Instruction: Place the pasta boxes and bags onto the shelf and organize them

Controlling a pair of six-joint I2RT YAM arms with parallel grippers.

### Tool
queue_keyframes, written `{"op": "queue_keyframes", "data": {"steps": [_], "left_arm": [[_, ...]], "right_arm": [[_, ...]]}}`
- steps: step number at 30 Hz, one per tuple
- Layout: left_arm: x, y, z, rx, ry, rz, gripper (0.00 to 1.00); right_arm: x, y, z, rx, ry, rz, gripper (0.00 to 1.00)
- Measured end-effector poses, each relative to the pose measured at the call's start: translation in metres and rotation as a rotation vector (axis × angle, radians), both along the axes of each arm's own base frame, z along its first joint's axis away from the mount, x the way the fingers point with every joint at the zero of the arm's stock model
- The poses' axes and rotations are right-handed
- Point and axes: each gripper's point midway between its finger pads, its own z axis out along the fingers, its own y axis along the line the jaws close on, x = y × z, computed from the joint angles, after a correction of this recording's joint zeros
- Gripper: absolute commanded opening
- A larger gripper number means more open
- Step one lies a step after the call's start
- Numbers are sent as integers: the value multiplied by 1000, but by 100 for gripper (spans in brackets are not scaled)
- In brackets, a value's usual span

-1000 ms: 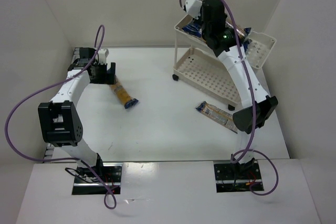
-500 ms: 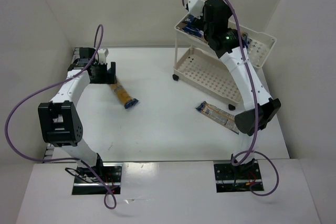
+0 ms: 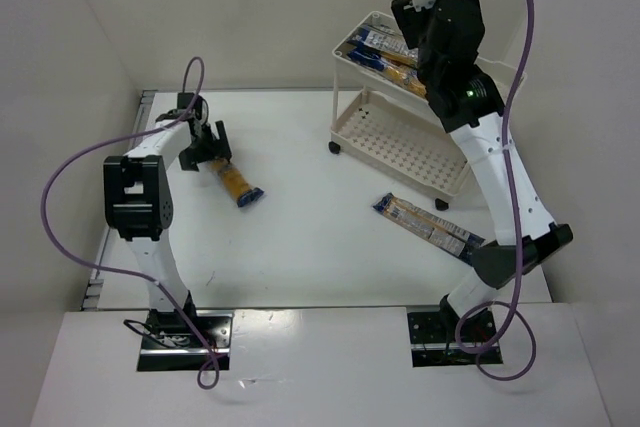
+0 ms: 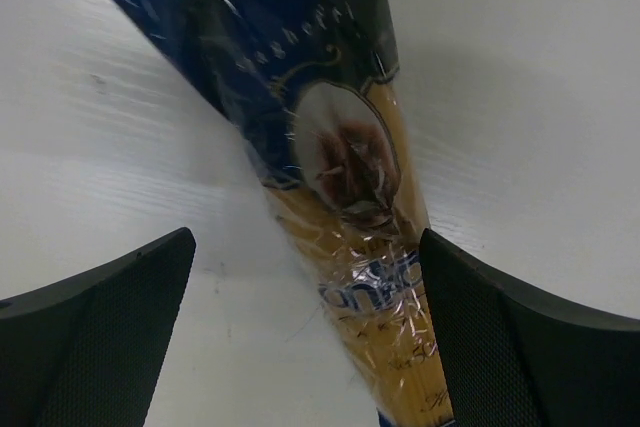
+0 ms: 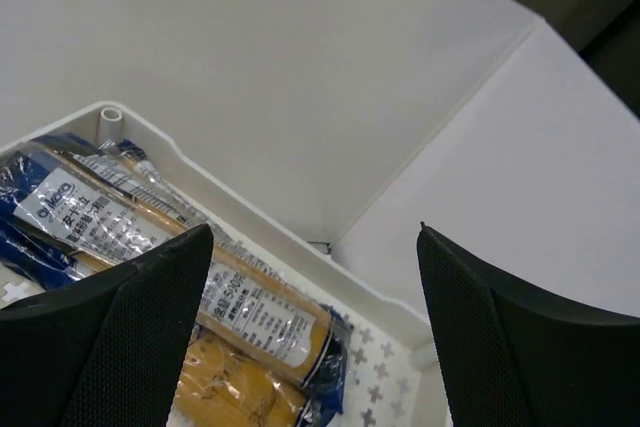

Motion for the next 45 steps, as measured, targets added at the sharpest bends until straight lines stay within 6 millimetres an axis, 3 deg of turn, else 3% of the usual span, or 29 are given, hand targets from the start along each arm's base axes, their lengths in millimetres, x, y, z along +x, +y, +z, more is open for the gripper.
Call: {"op": "queue_keyframes", "data": {"steps": [5,9,12,14,16,17,20,23,27,29,31,33,35,37,43,45], "left_arm": [[-8,-31,-40,-13,102,-21,100],[-7,-42,-42,-13,102,-25,100],[-9,-40,-42,-17,93,-16,98],[-10,-38,-43,-8,92,-13,84],[-10,-36,-44,2,91,-6,49],[-10,-35,-44,5,90,-6,26],[-6,-36,-39,-3,69,-45,1],[-5,-37,-38,3,60,-101,0],[-7,-42,-35,60,33,-290,0],[-16,-54,-31,192,11,-481,0],[-42,-79,-26,377,-26,-741,0],[-86,-118,-22,514,-35,-1031,0],[-127,-163,-21,542,-50,-1300,0],[-145,-189,-21,526,-71,-1459,0],[-125,-186,0,702,-97,-1516,0],[-116,-201,15,815,-156,-1564,0]], "right_arm": [[-1,-4,-16,68,6,-37,88],[11,1,-38,70,49,-43,88],[13,3,-43,80,56,-42,88],[13,3,-43,84,53,-42,84],[13,3,-42,88,51,-41,77],[14,4,-42,88,51,-39,75],[14,4,-42,88,51,-34,58],[14,6,-41,86,50,-21,43],[14,8,-40,84,49,-9,41],[12,8,-39,84,48,-1,41],[8,8,-37,85,45,9,41],[4,7,-33,87,37,18,40],[-2,6,-26,92,23,25,40],[-8,4,-19,99,7,36,40],[-27,-3,-9,104,-17,43,39],[-30,-5,-8,103,-22,43,39]]}}
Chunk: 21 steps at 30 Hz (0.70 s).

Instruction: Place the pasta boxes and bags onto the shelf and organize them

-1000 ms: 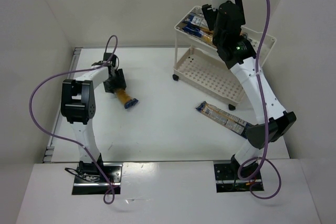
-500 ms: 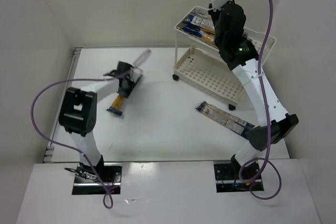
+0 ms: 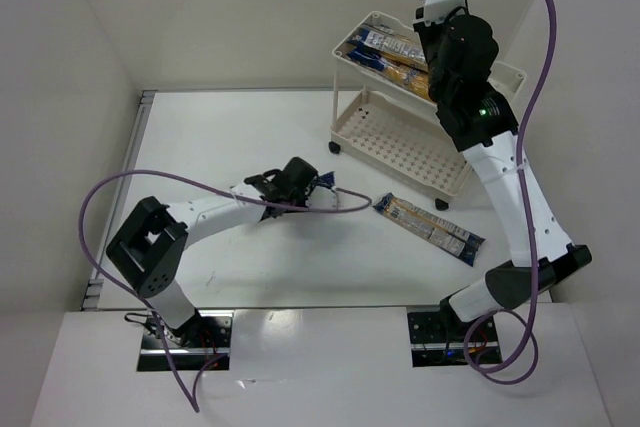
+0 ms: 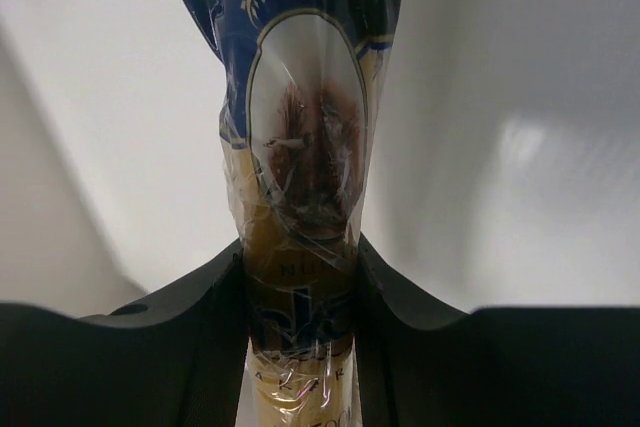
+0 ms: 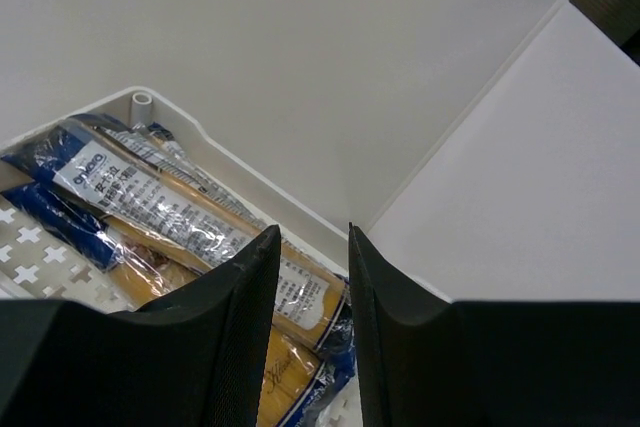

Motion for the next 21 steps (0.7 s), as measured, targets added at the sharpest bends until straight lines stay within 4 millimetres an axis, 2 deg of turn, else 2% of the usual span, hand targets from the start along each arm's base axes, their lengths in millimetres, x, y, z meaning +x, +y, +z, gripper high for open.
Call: {"op": "queue_keyframes", "data": {"steps": [4,8,11,13,15,21], "left_arm": [[13,-68,45,-3,-210,-210,0],[34,-143,113,-110,-480,-395,0],[52,-170,144,-139,-636,-467,2],[65,-185,151,-141,-692,-500,4],[76,-200,148,-140,-722,-536,5],[95,-240,106,-116,-703,-663,12]], "right_arm": [[-5,-3,2,-11,-7,-4,39],[-18,-10,1,-30,-15,-8,39],[-31,-17,2,-41,-28,-13,39],[-39,-21,5,-45,-40,-18,39],[-45,-26,9,-44,-55,-25,39],[-57,-45,16,-40,-87,-61,40]]}}
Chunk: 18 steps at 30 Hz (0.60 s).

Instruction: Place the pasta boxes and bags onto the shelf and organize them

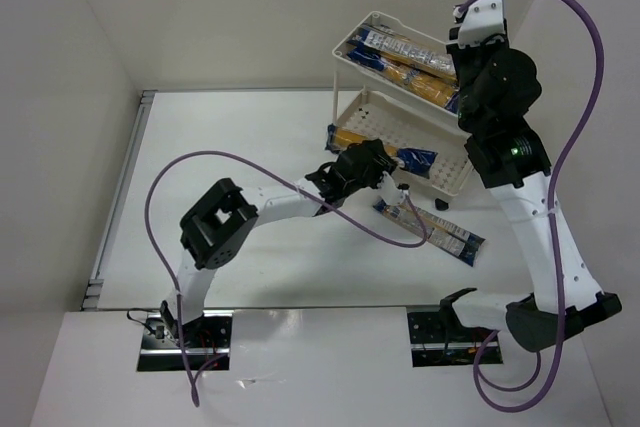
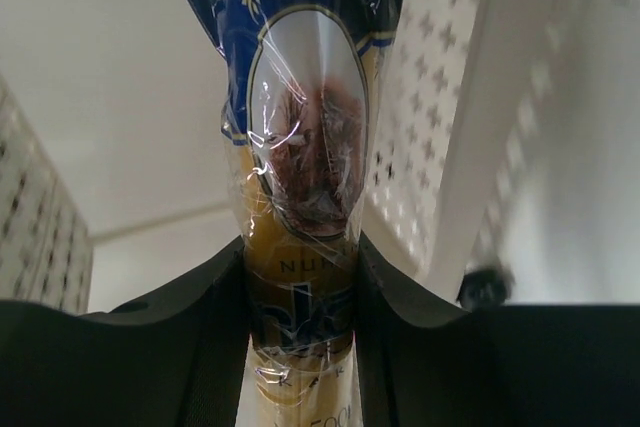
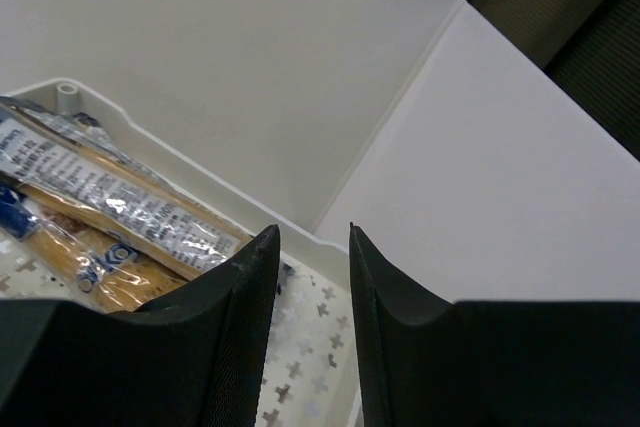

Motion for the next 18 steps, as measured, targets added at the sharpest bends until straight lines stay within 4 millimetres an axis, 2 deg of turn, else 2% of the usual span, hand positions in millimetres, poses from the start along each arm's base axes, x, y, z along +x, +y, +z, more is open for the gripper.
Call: {"op": "queue_keyframes", "data": {"steps": [4,6,8,9,13,15,16,18], "left_arm": [[20,-35,-11,2,2,-47,20],[28,-50,-4,-21,-11,-66,40],[33,-58,8,-48,-28,-85,52],[35,-60,14,-58,-35,-94,60],[44,-60,40,-93,-63,-110,74],[49,-57,44,-94,-80,-117,93],[51,-56,44,-93,-86,-120,98],[55,-52,46,-99,-95,-118,100]], "right_arm": [[-5,-12,-3,-3,2,-28,41],[-7,-16,-6,-6,6,-37,42],[-9,-19,-11,-14,13,-44,44],[-10,-20,-13,-18,17,-46,44],[-13,-24,-20,-34,28,-54,48],[-15,-25,-22,-43,33,-53,49],[-16,-26,-23,-48,34,-52,49],[-18,-27,-24,-50,31,-55,51]]}}
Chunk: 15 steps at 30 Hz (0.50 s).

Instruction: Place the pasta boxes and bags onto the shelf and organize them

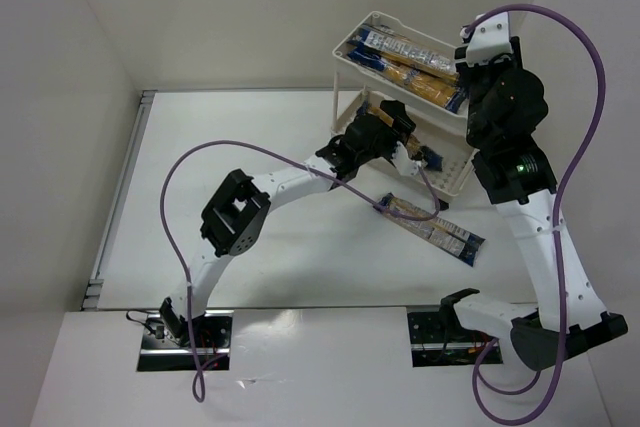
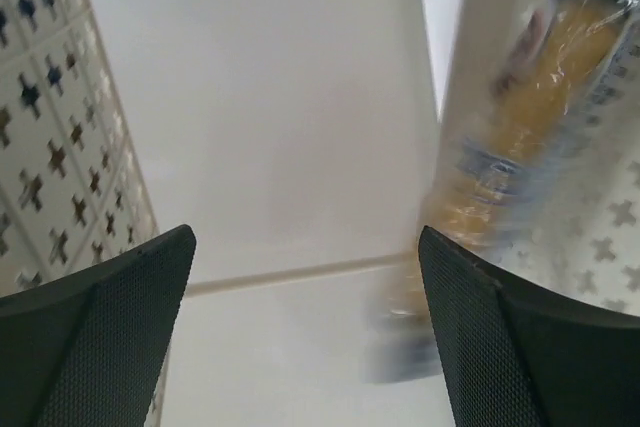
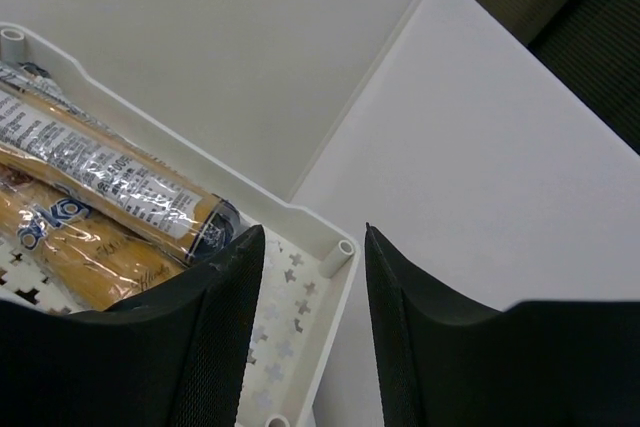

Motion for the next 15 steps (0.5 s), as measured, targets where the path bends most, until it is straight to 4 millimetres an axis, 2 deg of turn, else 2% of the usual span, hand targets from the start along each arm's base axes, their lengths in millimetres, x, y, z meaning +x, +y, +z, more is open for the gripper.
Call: {"op": "queue_keyframes", "data": {"steps": [4,9,12,15], "left_arm": [[8,7,9,-33,-18,20,100],[5,17,15,-74,-2,54,100],[-6,36,23,-97,28,92,100],[-27,62,39,-123,54,131,100]], "right_arm": [[-1,-1,4,2,-15,-3,51],[0,2,5,8,-20,15,59],[2,7,3,23,-18,46,68],[4,17,-3,32,5,105,72]]}}
